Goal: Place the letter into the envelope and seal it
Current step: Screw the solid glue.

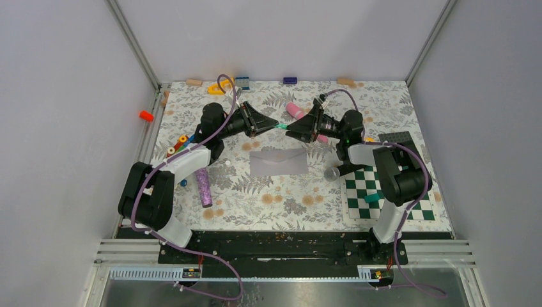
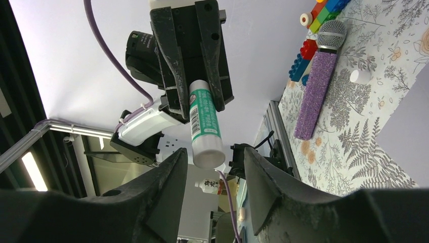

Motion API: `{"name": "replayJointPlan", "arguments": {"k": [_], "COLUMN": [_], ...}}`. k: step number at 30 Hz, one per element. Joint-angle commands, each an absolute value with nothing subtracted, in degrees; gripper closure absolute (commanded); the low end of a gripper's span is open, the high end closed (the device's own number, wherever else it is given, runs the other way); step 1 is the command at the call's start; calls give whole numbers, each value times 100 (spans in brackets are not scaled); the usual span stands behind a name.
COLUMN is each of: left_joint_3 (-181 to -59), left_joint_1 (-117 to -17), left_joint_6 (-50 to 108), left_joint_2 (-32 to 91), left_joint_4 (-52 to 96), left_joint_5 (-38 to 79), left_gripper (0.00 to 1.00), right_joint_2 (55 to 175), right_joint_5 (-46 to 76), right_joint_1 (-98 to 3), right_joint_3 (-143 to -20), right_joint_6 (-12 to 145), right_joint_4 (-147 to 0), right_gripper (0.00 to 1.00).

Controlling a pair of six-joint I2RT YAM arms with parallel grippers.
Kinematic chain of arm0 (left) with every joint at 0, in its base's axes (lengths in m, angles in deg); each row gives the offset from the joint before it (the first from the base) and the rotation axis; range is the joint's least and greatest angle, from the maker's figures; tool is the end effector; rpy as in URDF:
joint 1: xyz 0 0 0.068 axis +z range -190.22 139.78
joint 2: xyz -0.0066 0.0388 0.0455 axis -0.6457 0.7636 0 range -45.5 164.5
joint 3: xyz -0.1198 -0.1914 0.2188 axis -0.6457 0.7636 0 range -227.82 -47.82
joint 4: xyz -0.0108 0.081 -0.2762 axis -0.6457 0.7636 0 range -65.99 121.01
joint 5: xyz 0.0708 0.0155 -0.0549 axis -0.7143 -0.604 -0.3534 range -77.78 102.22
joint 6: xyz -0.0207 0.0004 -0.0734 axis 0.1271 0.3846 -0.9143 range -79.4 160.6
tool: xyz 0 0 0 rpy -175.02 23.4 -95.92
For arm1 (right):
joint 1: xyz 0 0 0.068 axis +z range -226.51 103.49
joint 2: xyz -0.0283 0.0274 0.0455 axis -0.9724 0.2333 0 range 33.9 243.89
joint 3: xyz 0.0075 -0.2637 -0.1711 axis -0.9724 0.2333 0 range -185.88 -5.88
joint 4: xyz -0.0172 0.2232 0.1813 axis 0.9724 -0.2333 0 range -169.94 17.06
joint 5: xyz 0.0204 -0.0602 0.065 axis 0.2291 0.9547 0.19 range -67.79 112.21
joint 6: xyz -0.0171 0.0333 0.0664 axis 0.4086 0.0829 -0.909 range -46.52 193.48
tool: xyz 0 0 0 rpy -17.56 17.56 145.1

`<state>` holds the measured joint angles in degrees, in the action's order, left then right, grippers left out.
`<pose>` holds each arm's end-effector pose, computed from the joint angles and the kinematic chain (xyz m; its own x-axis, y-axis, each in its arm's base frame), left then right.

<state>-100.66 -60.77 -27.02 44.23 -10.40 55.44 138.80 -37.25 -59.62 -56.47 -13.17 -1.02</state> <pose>0.3534 -0.1797 0.2991 -0.8443 -0.4030 -0.3532 0.3041 0.1824 -0.9350 0.3751 0.1720 0.2553 -0.9147 0.2525 -0.3157 -0.3434 -0.0732 0.9363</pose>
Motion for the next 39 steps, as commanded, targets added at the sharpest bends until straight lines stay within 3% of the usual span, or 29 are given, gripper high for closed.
{"name": "replayJointPlan", "arguments": {"k": [1, 11, 17, 22, 32, 39], "left_joint_3": [-10038, -10064, -10053, -10072, -10143, -10199], "left_joint_1": [-6069, -6069, -6069, -6078, -6113, -6113], "left_joint_6": [-2734, -2738, -2750, -2760, -2700, -2653], "left_joint_2": [4254, 4265, 4292, 4334, 4364, 4328], "left_joint_4": [-1488, -1493, -1520, -1531, -1334, -1079], "left_joint_5": [5495, 5529, 5533, 5546, 5533, 5507], "left_gripper": [100, 100, 100, 100, 100, 100], "right_joint_2": [13828, 13796, 13817, 13846, 13819, 13563], "right_joint_5": [-3714, -3694, -3686, -3668, -3877, -4099], "right_joint_1": [-5913, -6111, -6107, -6095, -6050, -6051], "right_joint_3": [-5857, -5842, -5852, -5879, -6052, -6095], "right_joint_6": [-1342, -1388, -1409, -1456, -984, 206], "right_joint_4": [247, 275, 312, 414, 473, -178], "right_gripper": [48, 49, 58, 59, 80, 82]}}
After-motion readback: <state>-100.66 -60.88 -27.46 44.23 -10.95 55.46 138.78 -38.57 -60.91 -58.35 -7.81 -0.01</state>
